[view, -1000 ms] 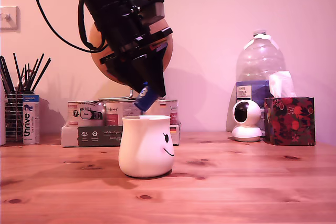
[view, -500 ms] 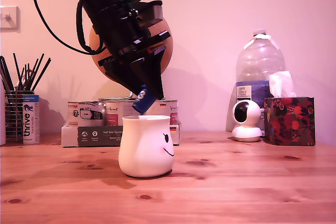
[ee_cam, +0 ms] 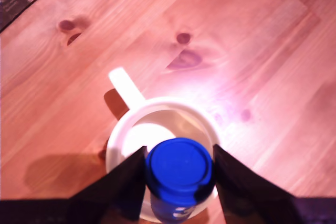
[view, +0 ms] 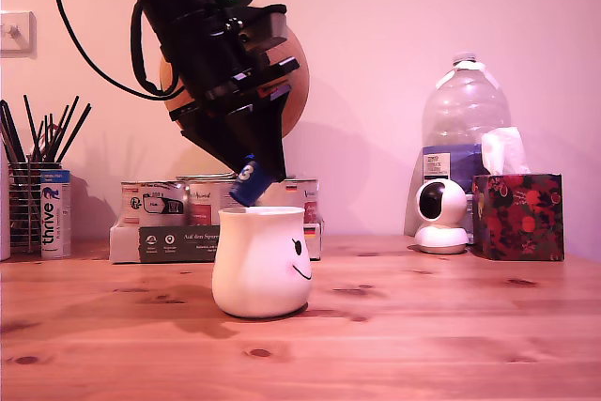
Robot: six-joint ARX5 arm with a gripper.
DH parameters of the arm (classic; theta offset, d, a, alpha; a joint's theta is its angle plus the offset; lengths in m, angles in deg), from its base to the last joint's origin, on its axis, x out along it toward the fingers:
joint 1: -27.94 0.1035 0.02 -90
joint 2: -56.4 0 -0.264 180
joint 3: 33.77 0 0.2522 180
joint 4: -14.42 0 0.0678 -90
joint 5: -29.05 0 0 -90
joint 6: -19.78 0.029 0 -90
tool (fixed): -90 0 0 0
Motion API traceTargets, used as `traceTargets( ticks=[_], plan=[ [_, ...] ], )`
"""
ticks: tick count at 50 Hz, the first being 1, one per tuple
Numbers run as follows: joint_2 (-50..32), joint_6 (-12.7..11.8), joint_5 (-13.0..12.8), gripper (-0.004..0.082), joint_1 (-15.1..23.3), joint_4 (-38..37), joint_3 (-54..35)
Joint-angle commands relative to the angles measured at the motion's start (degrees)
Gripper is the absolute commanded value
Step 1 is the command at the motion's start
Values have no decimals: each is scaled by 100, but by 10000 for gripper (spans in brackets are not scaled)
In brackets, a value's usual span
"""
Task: Pick up the coffee capsules from the table one by one and drop them inside the nearest coffee cup
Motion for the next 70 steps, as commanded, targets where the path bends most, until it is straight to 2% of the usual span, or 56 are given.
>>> traceTargets(
  ticks=[1, 17, 20, 22, 24, 27, 41, 45, 48, 50, 53, 57, 59, 67, 70],
  plan=[
    [-98, 24, -11, 221, 20, -9, -140],
    [-98, 22, -149, 231, 20, -87, -140],
    [-98, 20, -140, 342, 20, -177, -140],
    [-98, 20, -140, 463, 20, -208, -140],
    [-98, -20, -168, 548, 20, -227, -140],
    [-98, -15, -157, 604, 17, -227, -140],
    [-98, -15, -146, 607, 9, -267, -140],
    [-98, -9, -74, 605, 9, -262, -140],
    [-103, -17, -4, 580, 7, -247, -140],
    [-131, -17, 17, 519, 7, -210, -140],
    [-181, -17, 17, 347, 4, -157, -140],
    [-341, -17, 44, 63, 4, -111, -140],
    [-433, -20, 92, -26, 4, -116, -153],
    [-1117, -96, 96, -20, 4, -409, -608],
    [-1436, -216, 57, -20, 11, -601, -944]
  ],
)
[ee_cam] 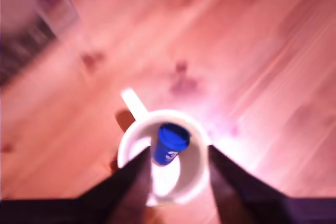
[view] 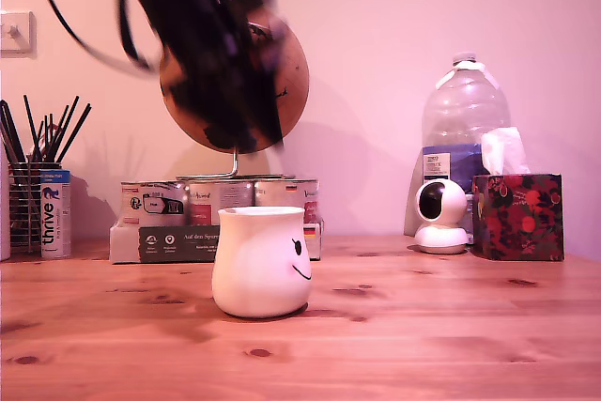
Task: Pick up the coffee capsules from the table one by one and drop them inside the nearest coffee cup
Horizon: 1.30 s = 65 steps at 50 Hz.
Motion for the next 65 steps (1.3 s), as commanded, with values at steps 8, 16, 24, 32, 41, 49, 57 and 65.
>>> traceTargets(
  ticks=[8, 16, 24, 32, 41, 49, 57, 65],
  plan=[
    [-1064, -251, -203, -20, 72, -564, -1237],
    [-1749, -483, -330, -19, 197, -769, -1838],
    [-2356, -632, -507, -19, 459, -973, -2299],
    [-2922, -680, -505, -19, 793, -1290, -2861],
    [-3477, -745, -501, -19, 1204, -1770, -3506],
    [-3943, -826, -501, -19, 1453, -2057, -3989],
    [-4437, -892, -507, -19, 1637, -2151, -4363],
    [-4996, -920, -529, -19, 1768, -2138, -4690]
  ],
)
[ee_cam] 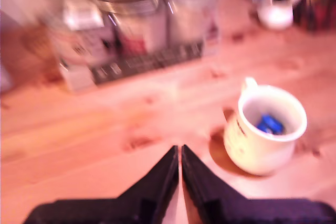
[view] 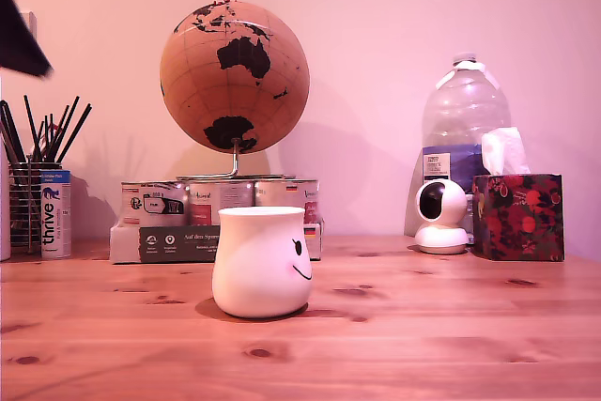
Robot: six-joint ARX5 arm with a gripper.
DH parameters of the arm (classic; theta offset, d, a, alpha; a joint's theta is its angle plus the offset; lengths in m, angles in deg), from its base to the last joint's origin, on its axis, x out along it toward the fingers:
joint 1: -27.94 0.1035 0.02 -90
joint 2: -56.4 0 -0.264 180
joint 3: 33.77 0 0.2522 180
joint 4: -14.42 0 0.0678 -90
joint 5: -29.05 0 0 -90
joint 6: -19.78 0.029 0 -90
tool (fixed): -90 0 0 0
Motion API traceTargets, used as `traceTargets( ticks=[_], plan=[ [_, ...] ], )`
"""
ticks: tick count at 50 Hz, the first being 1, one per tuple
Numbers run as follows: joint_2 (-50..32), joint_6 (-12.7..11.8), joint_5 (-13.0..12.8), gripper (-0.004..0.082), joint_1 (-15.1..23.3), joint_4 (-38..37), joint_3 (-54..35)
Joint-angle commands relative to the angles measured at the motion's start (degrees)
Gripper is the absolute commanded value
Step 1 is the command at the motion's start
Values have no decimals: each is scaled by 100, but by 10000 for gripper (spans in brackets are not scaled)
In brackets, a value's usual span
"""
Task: Pick up the coffee capsules from the table one by one and drop them inside the nearest coffee cup
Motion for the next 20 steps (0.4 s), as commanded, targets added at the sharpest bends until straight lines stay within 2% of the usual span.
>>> traceTargets(
  ticks=[1, 5, 20],
  plan=[
    [-184, -61, -20, -19, 55, -17, -280],
    [-505, -103, -44, -19, 83, 70, -385],
    [-1375, -151, -415, -19, 81, 398, -422]
  ],
)
